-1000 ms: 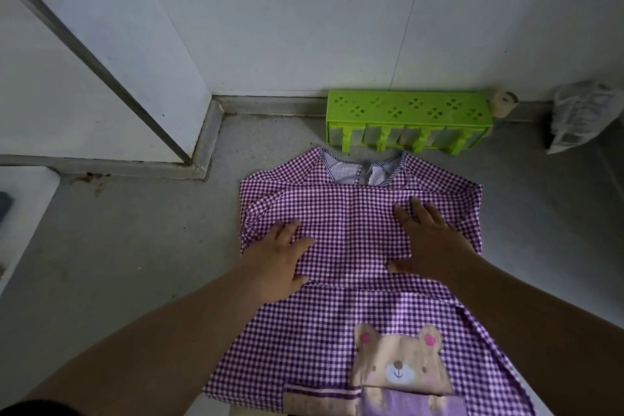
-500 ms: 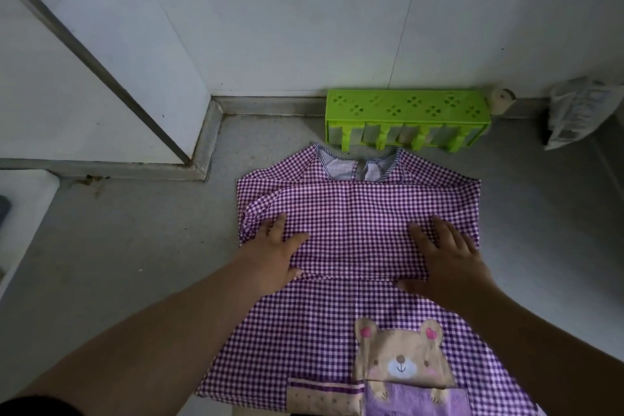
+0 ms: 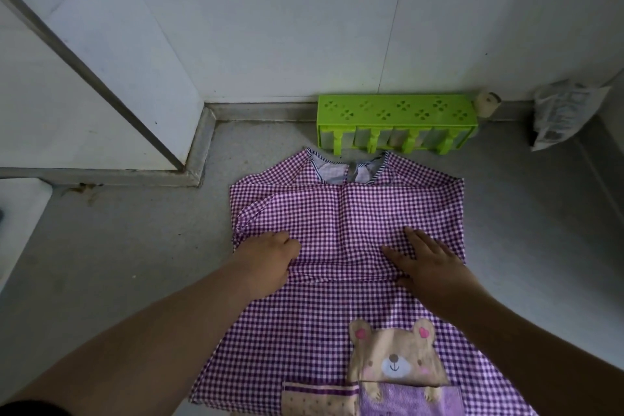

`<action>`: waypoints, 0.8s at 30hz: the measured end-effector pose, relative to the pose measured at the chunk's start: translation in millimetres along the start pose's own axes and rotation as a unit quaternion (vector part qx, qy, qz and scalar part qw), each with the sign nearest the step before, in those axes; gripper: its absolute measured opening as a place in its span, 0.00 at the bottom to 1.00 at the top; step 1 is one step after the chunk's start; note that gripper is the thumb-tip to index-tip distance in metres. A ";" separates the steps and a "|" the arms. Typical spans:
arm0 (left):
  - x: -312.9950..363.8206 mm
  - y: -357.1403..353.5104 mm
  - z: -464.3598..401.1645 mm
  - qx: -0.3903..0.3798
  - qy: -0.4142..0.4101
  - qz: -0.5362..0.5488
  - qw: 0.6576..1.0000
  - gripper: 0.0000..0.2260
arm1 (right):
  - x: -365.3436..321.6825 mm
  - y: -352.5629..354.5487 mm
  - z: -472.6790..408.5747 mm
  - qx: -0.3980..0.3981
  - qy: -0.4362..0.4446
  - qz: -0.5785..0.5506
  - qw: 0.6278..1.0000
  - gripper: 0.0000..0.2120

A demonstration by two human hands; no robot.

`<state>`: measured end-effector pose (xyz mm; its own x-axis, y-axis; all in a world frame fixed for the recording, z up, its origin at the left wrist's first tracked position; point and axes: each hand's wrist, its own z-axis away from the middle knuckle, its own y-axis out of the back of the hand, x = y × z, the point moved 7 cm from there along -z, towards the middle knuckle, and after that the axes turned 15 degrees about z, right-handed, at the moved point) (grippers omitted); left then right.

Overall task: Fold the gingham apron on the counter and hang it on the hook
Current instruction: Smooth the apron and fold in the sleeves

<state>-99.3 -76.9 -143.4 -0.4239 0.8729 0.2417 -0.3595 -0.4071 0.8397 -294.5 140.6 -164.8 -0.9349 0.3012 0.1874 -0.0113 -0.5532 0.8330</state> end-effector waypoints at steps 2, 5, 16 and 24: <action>-1.9 1.6 -1.4 0.015 -0.010 0.021 1.000 0.22 | -1.3 4.3 -0.5 0.012 0.017 0.018 1.000 0.31; 1.3 -0.3 -0.3 0.019 -0.038 -0.015 0.999 0.28 | -6.2 6.3 -1.2 0.018 0.044 0.039 0.998 0.32; -13.9 -11.3 32.4 0.036 0.119 0.016 0.992 0.34 | 15.8 6.4 -18.9 -0.019 0.025 -0.008 0.999 0.36; -34.2 -55.6 104.0 0.052 0.315 0.162 0.934 0.39 | 42.5 16.7 -34.7 -0.023 -0.015 0.022 0.999 0.37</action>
<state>21.6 -56.2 -147.8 -0.9132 0.3628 0.1853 -0.0577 -0.5654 0.8228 -346.7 117.2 -161.0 -0.9240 0.2979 0.2398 0.0135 -0.6012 0.7990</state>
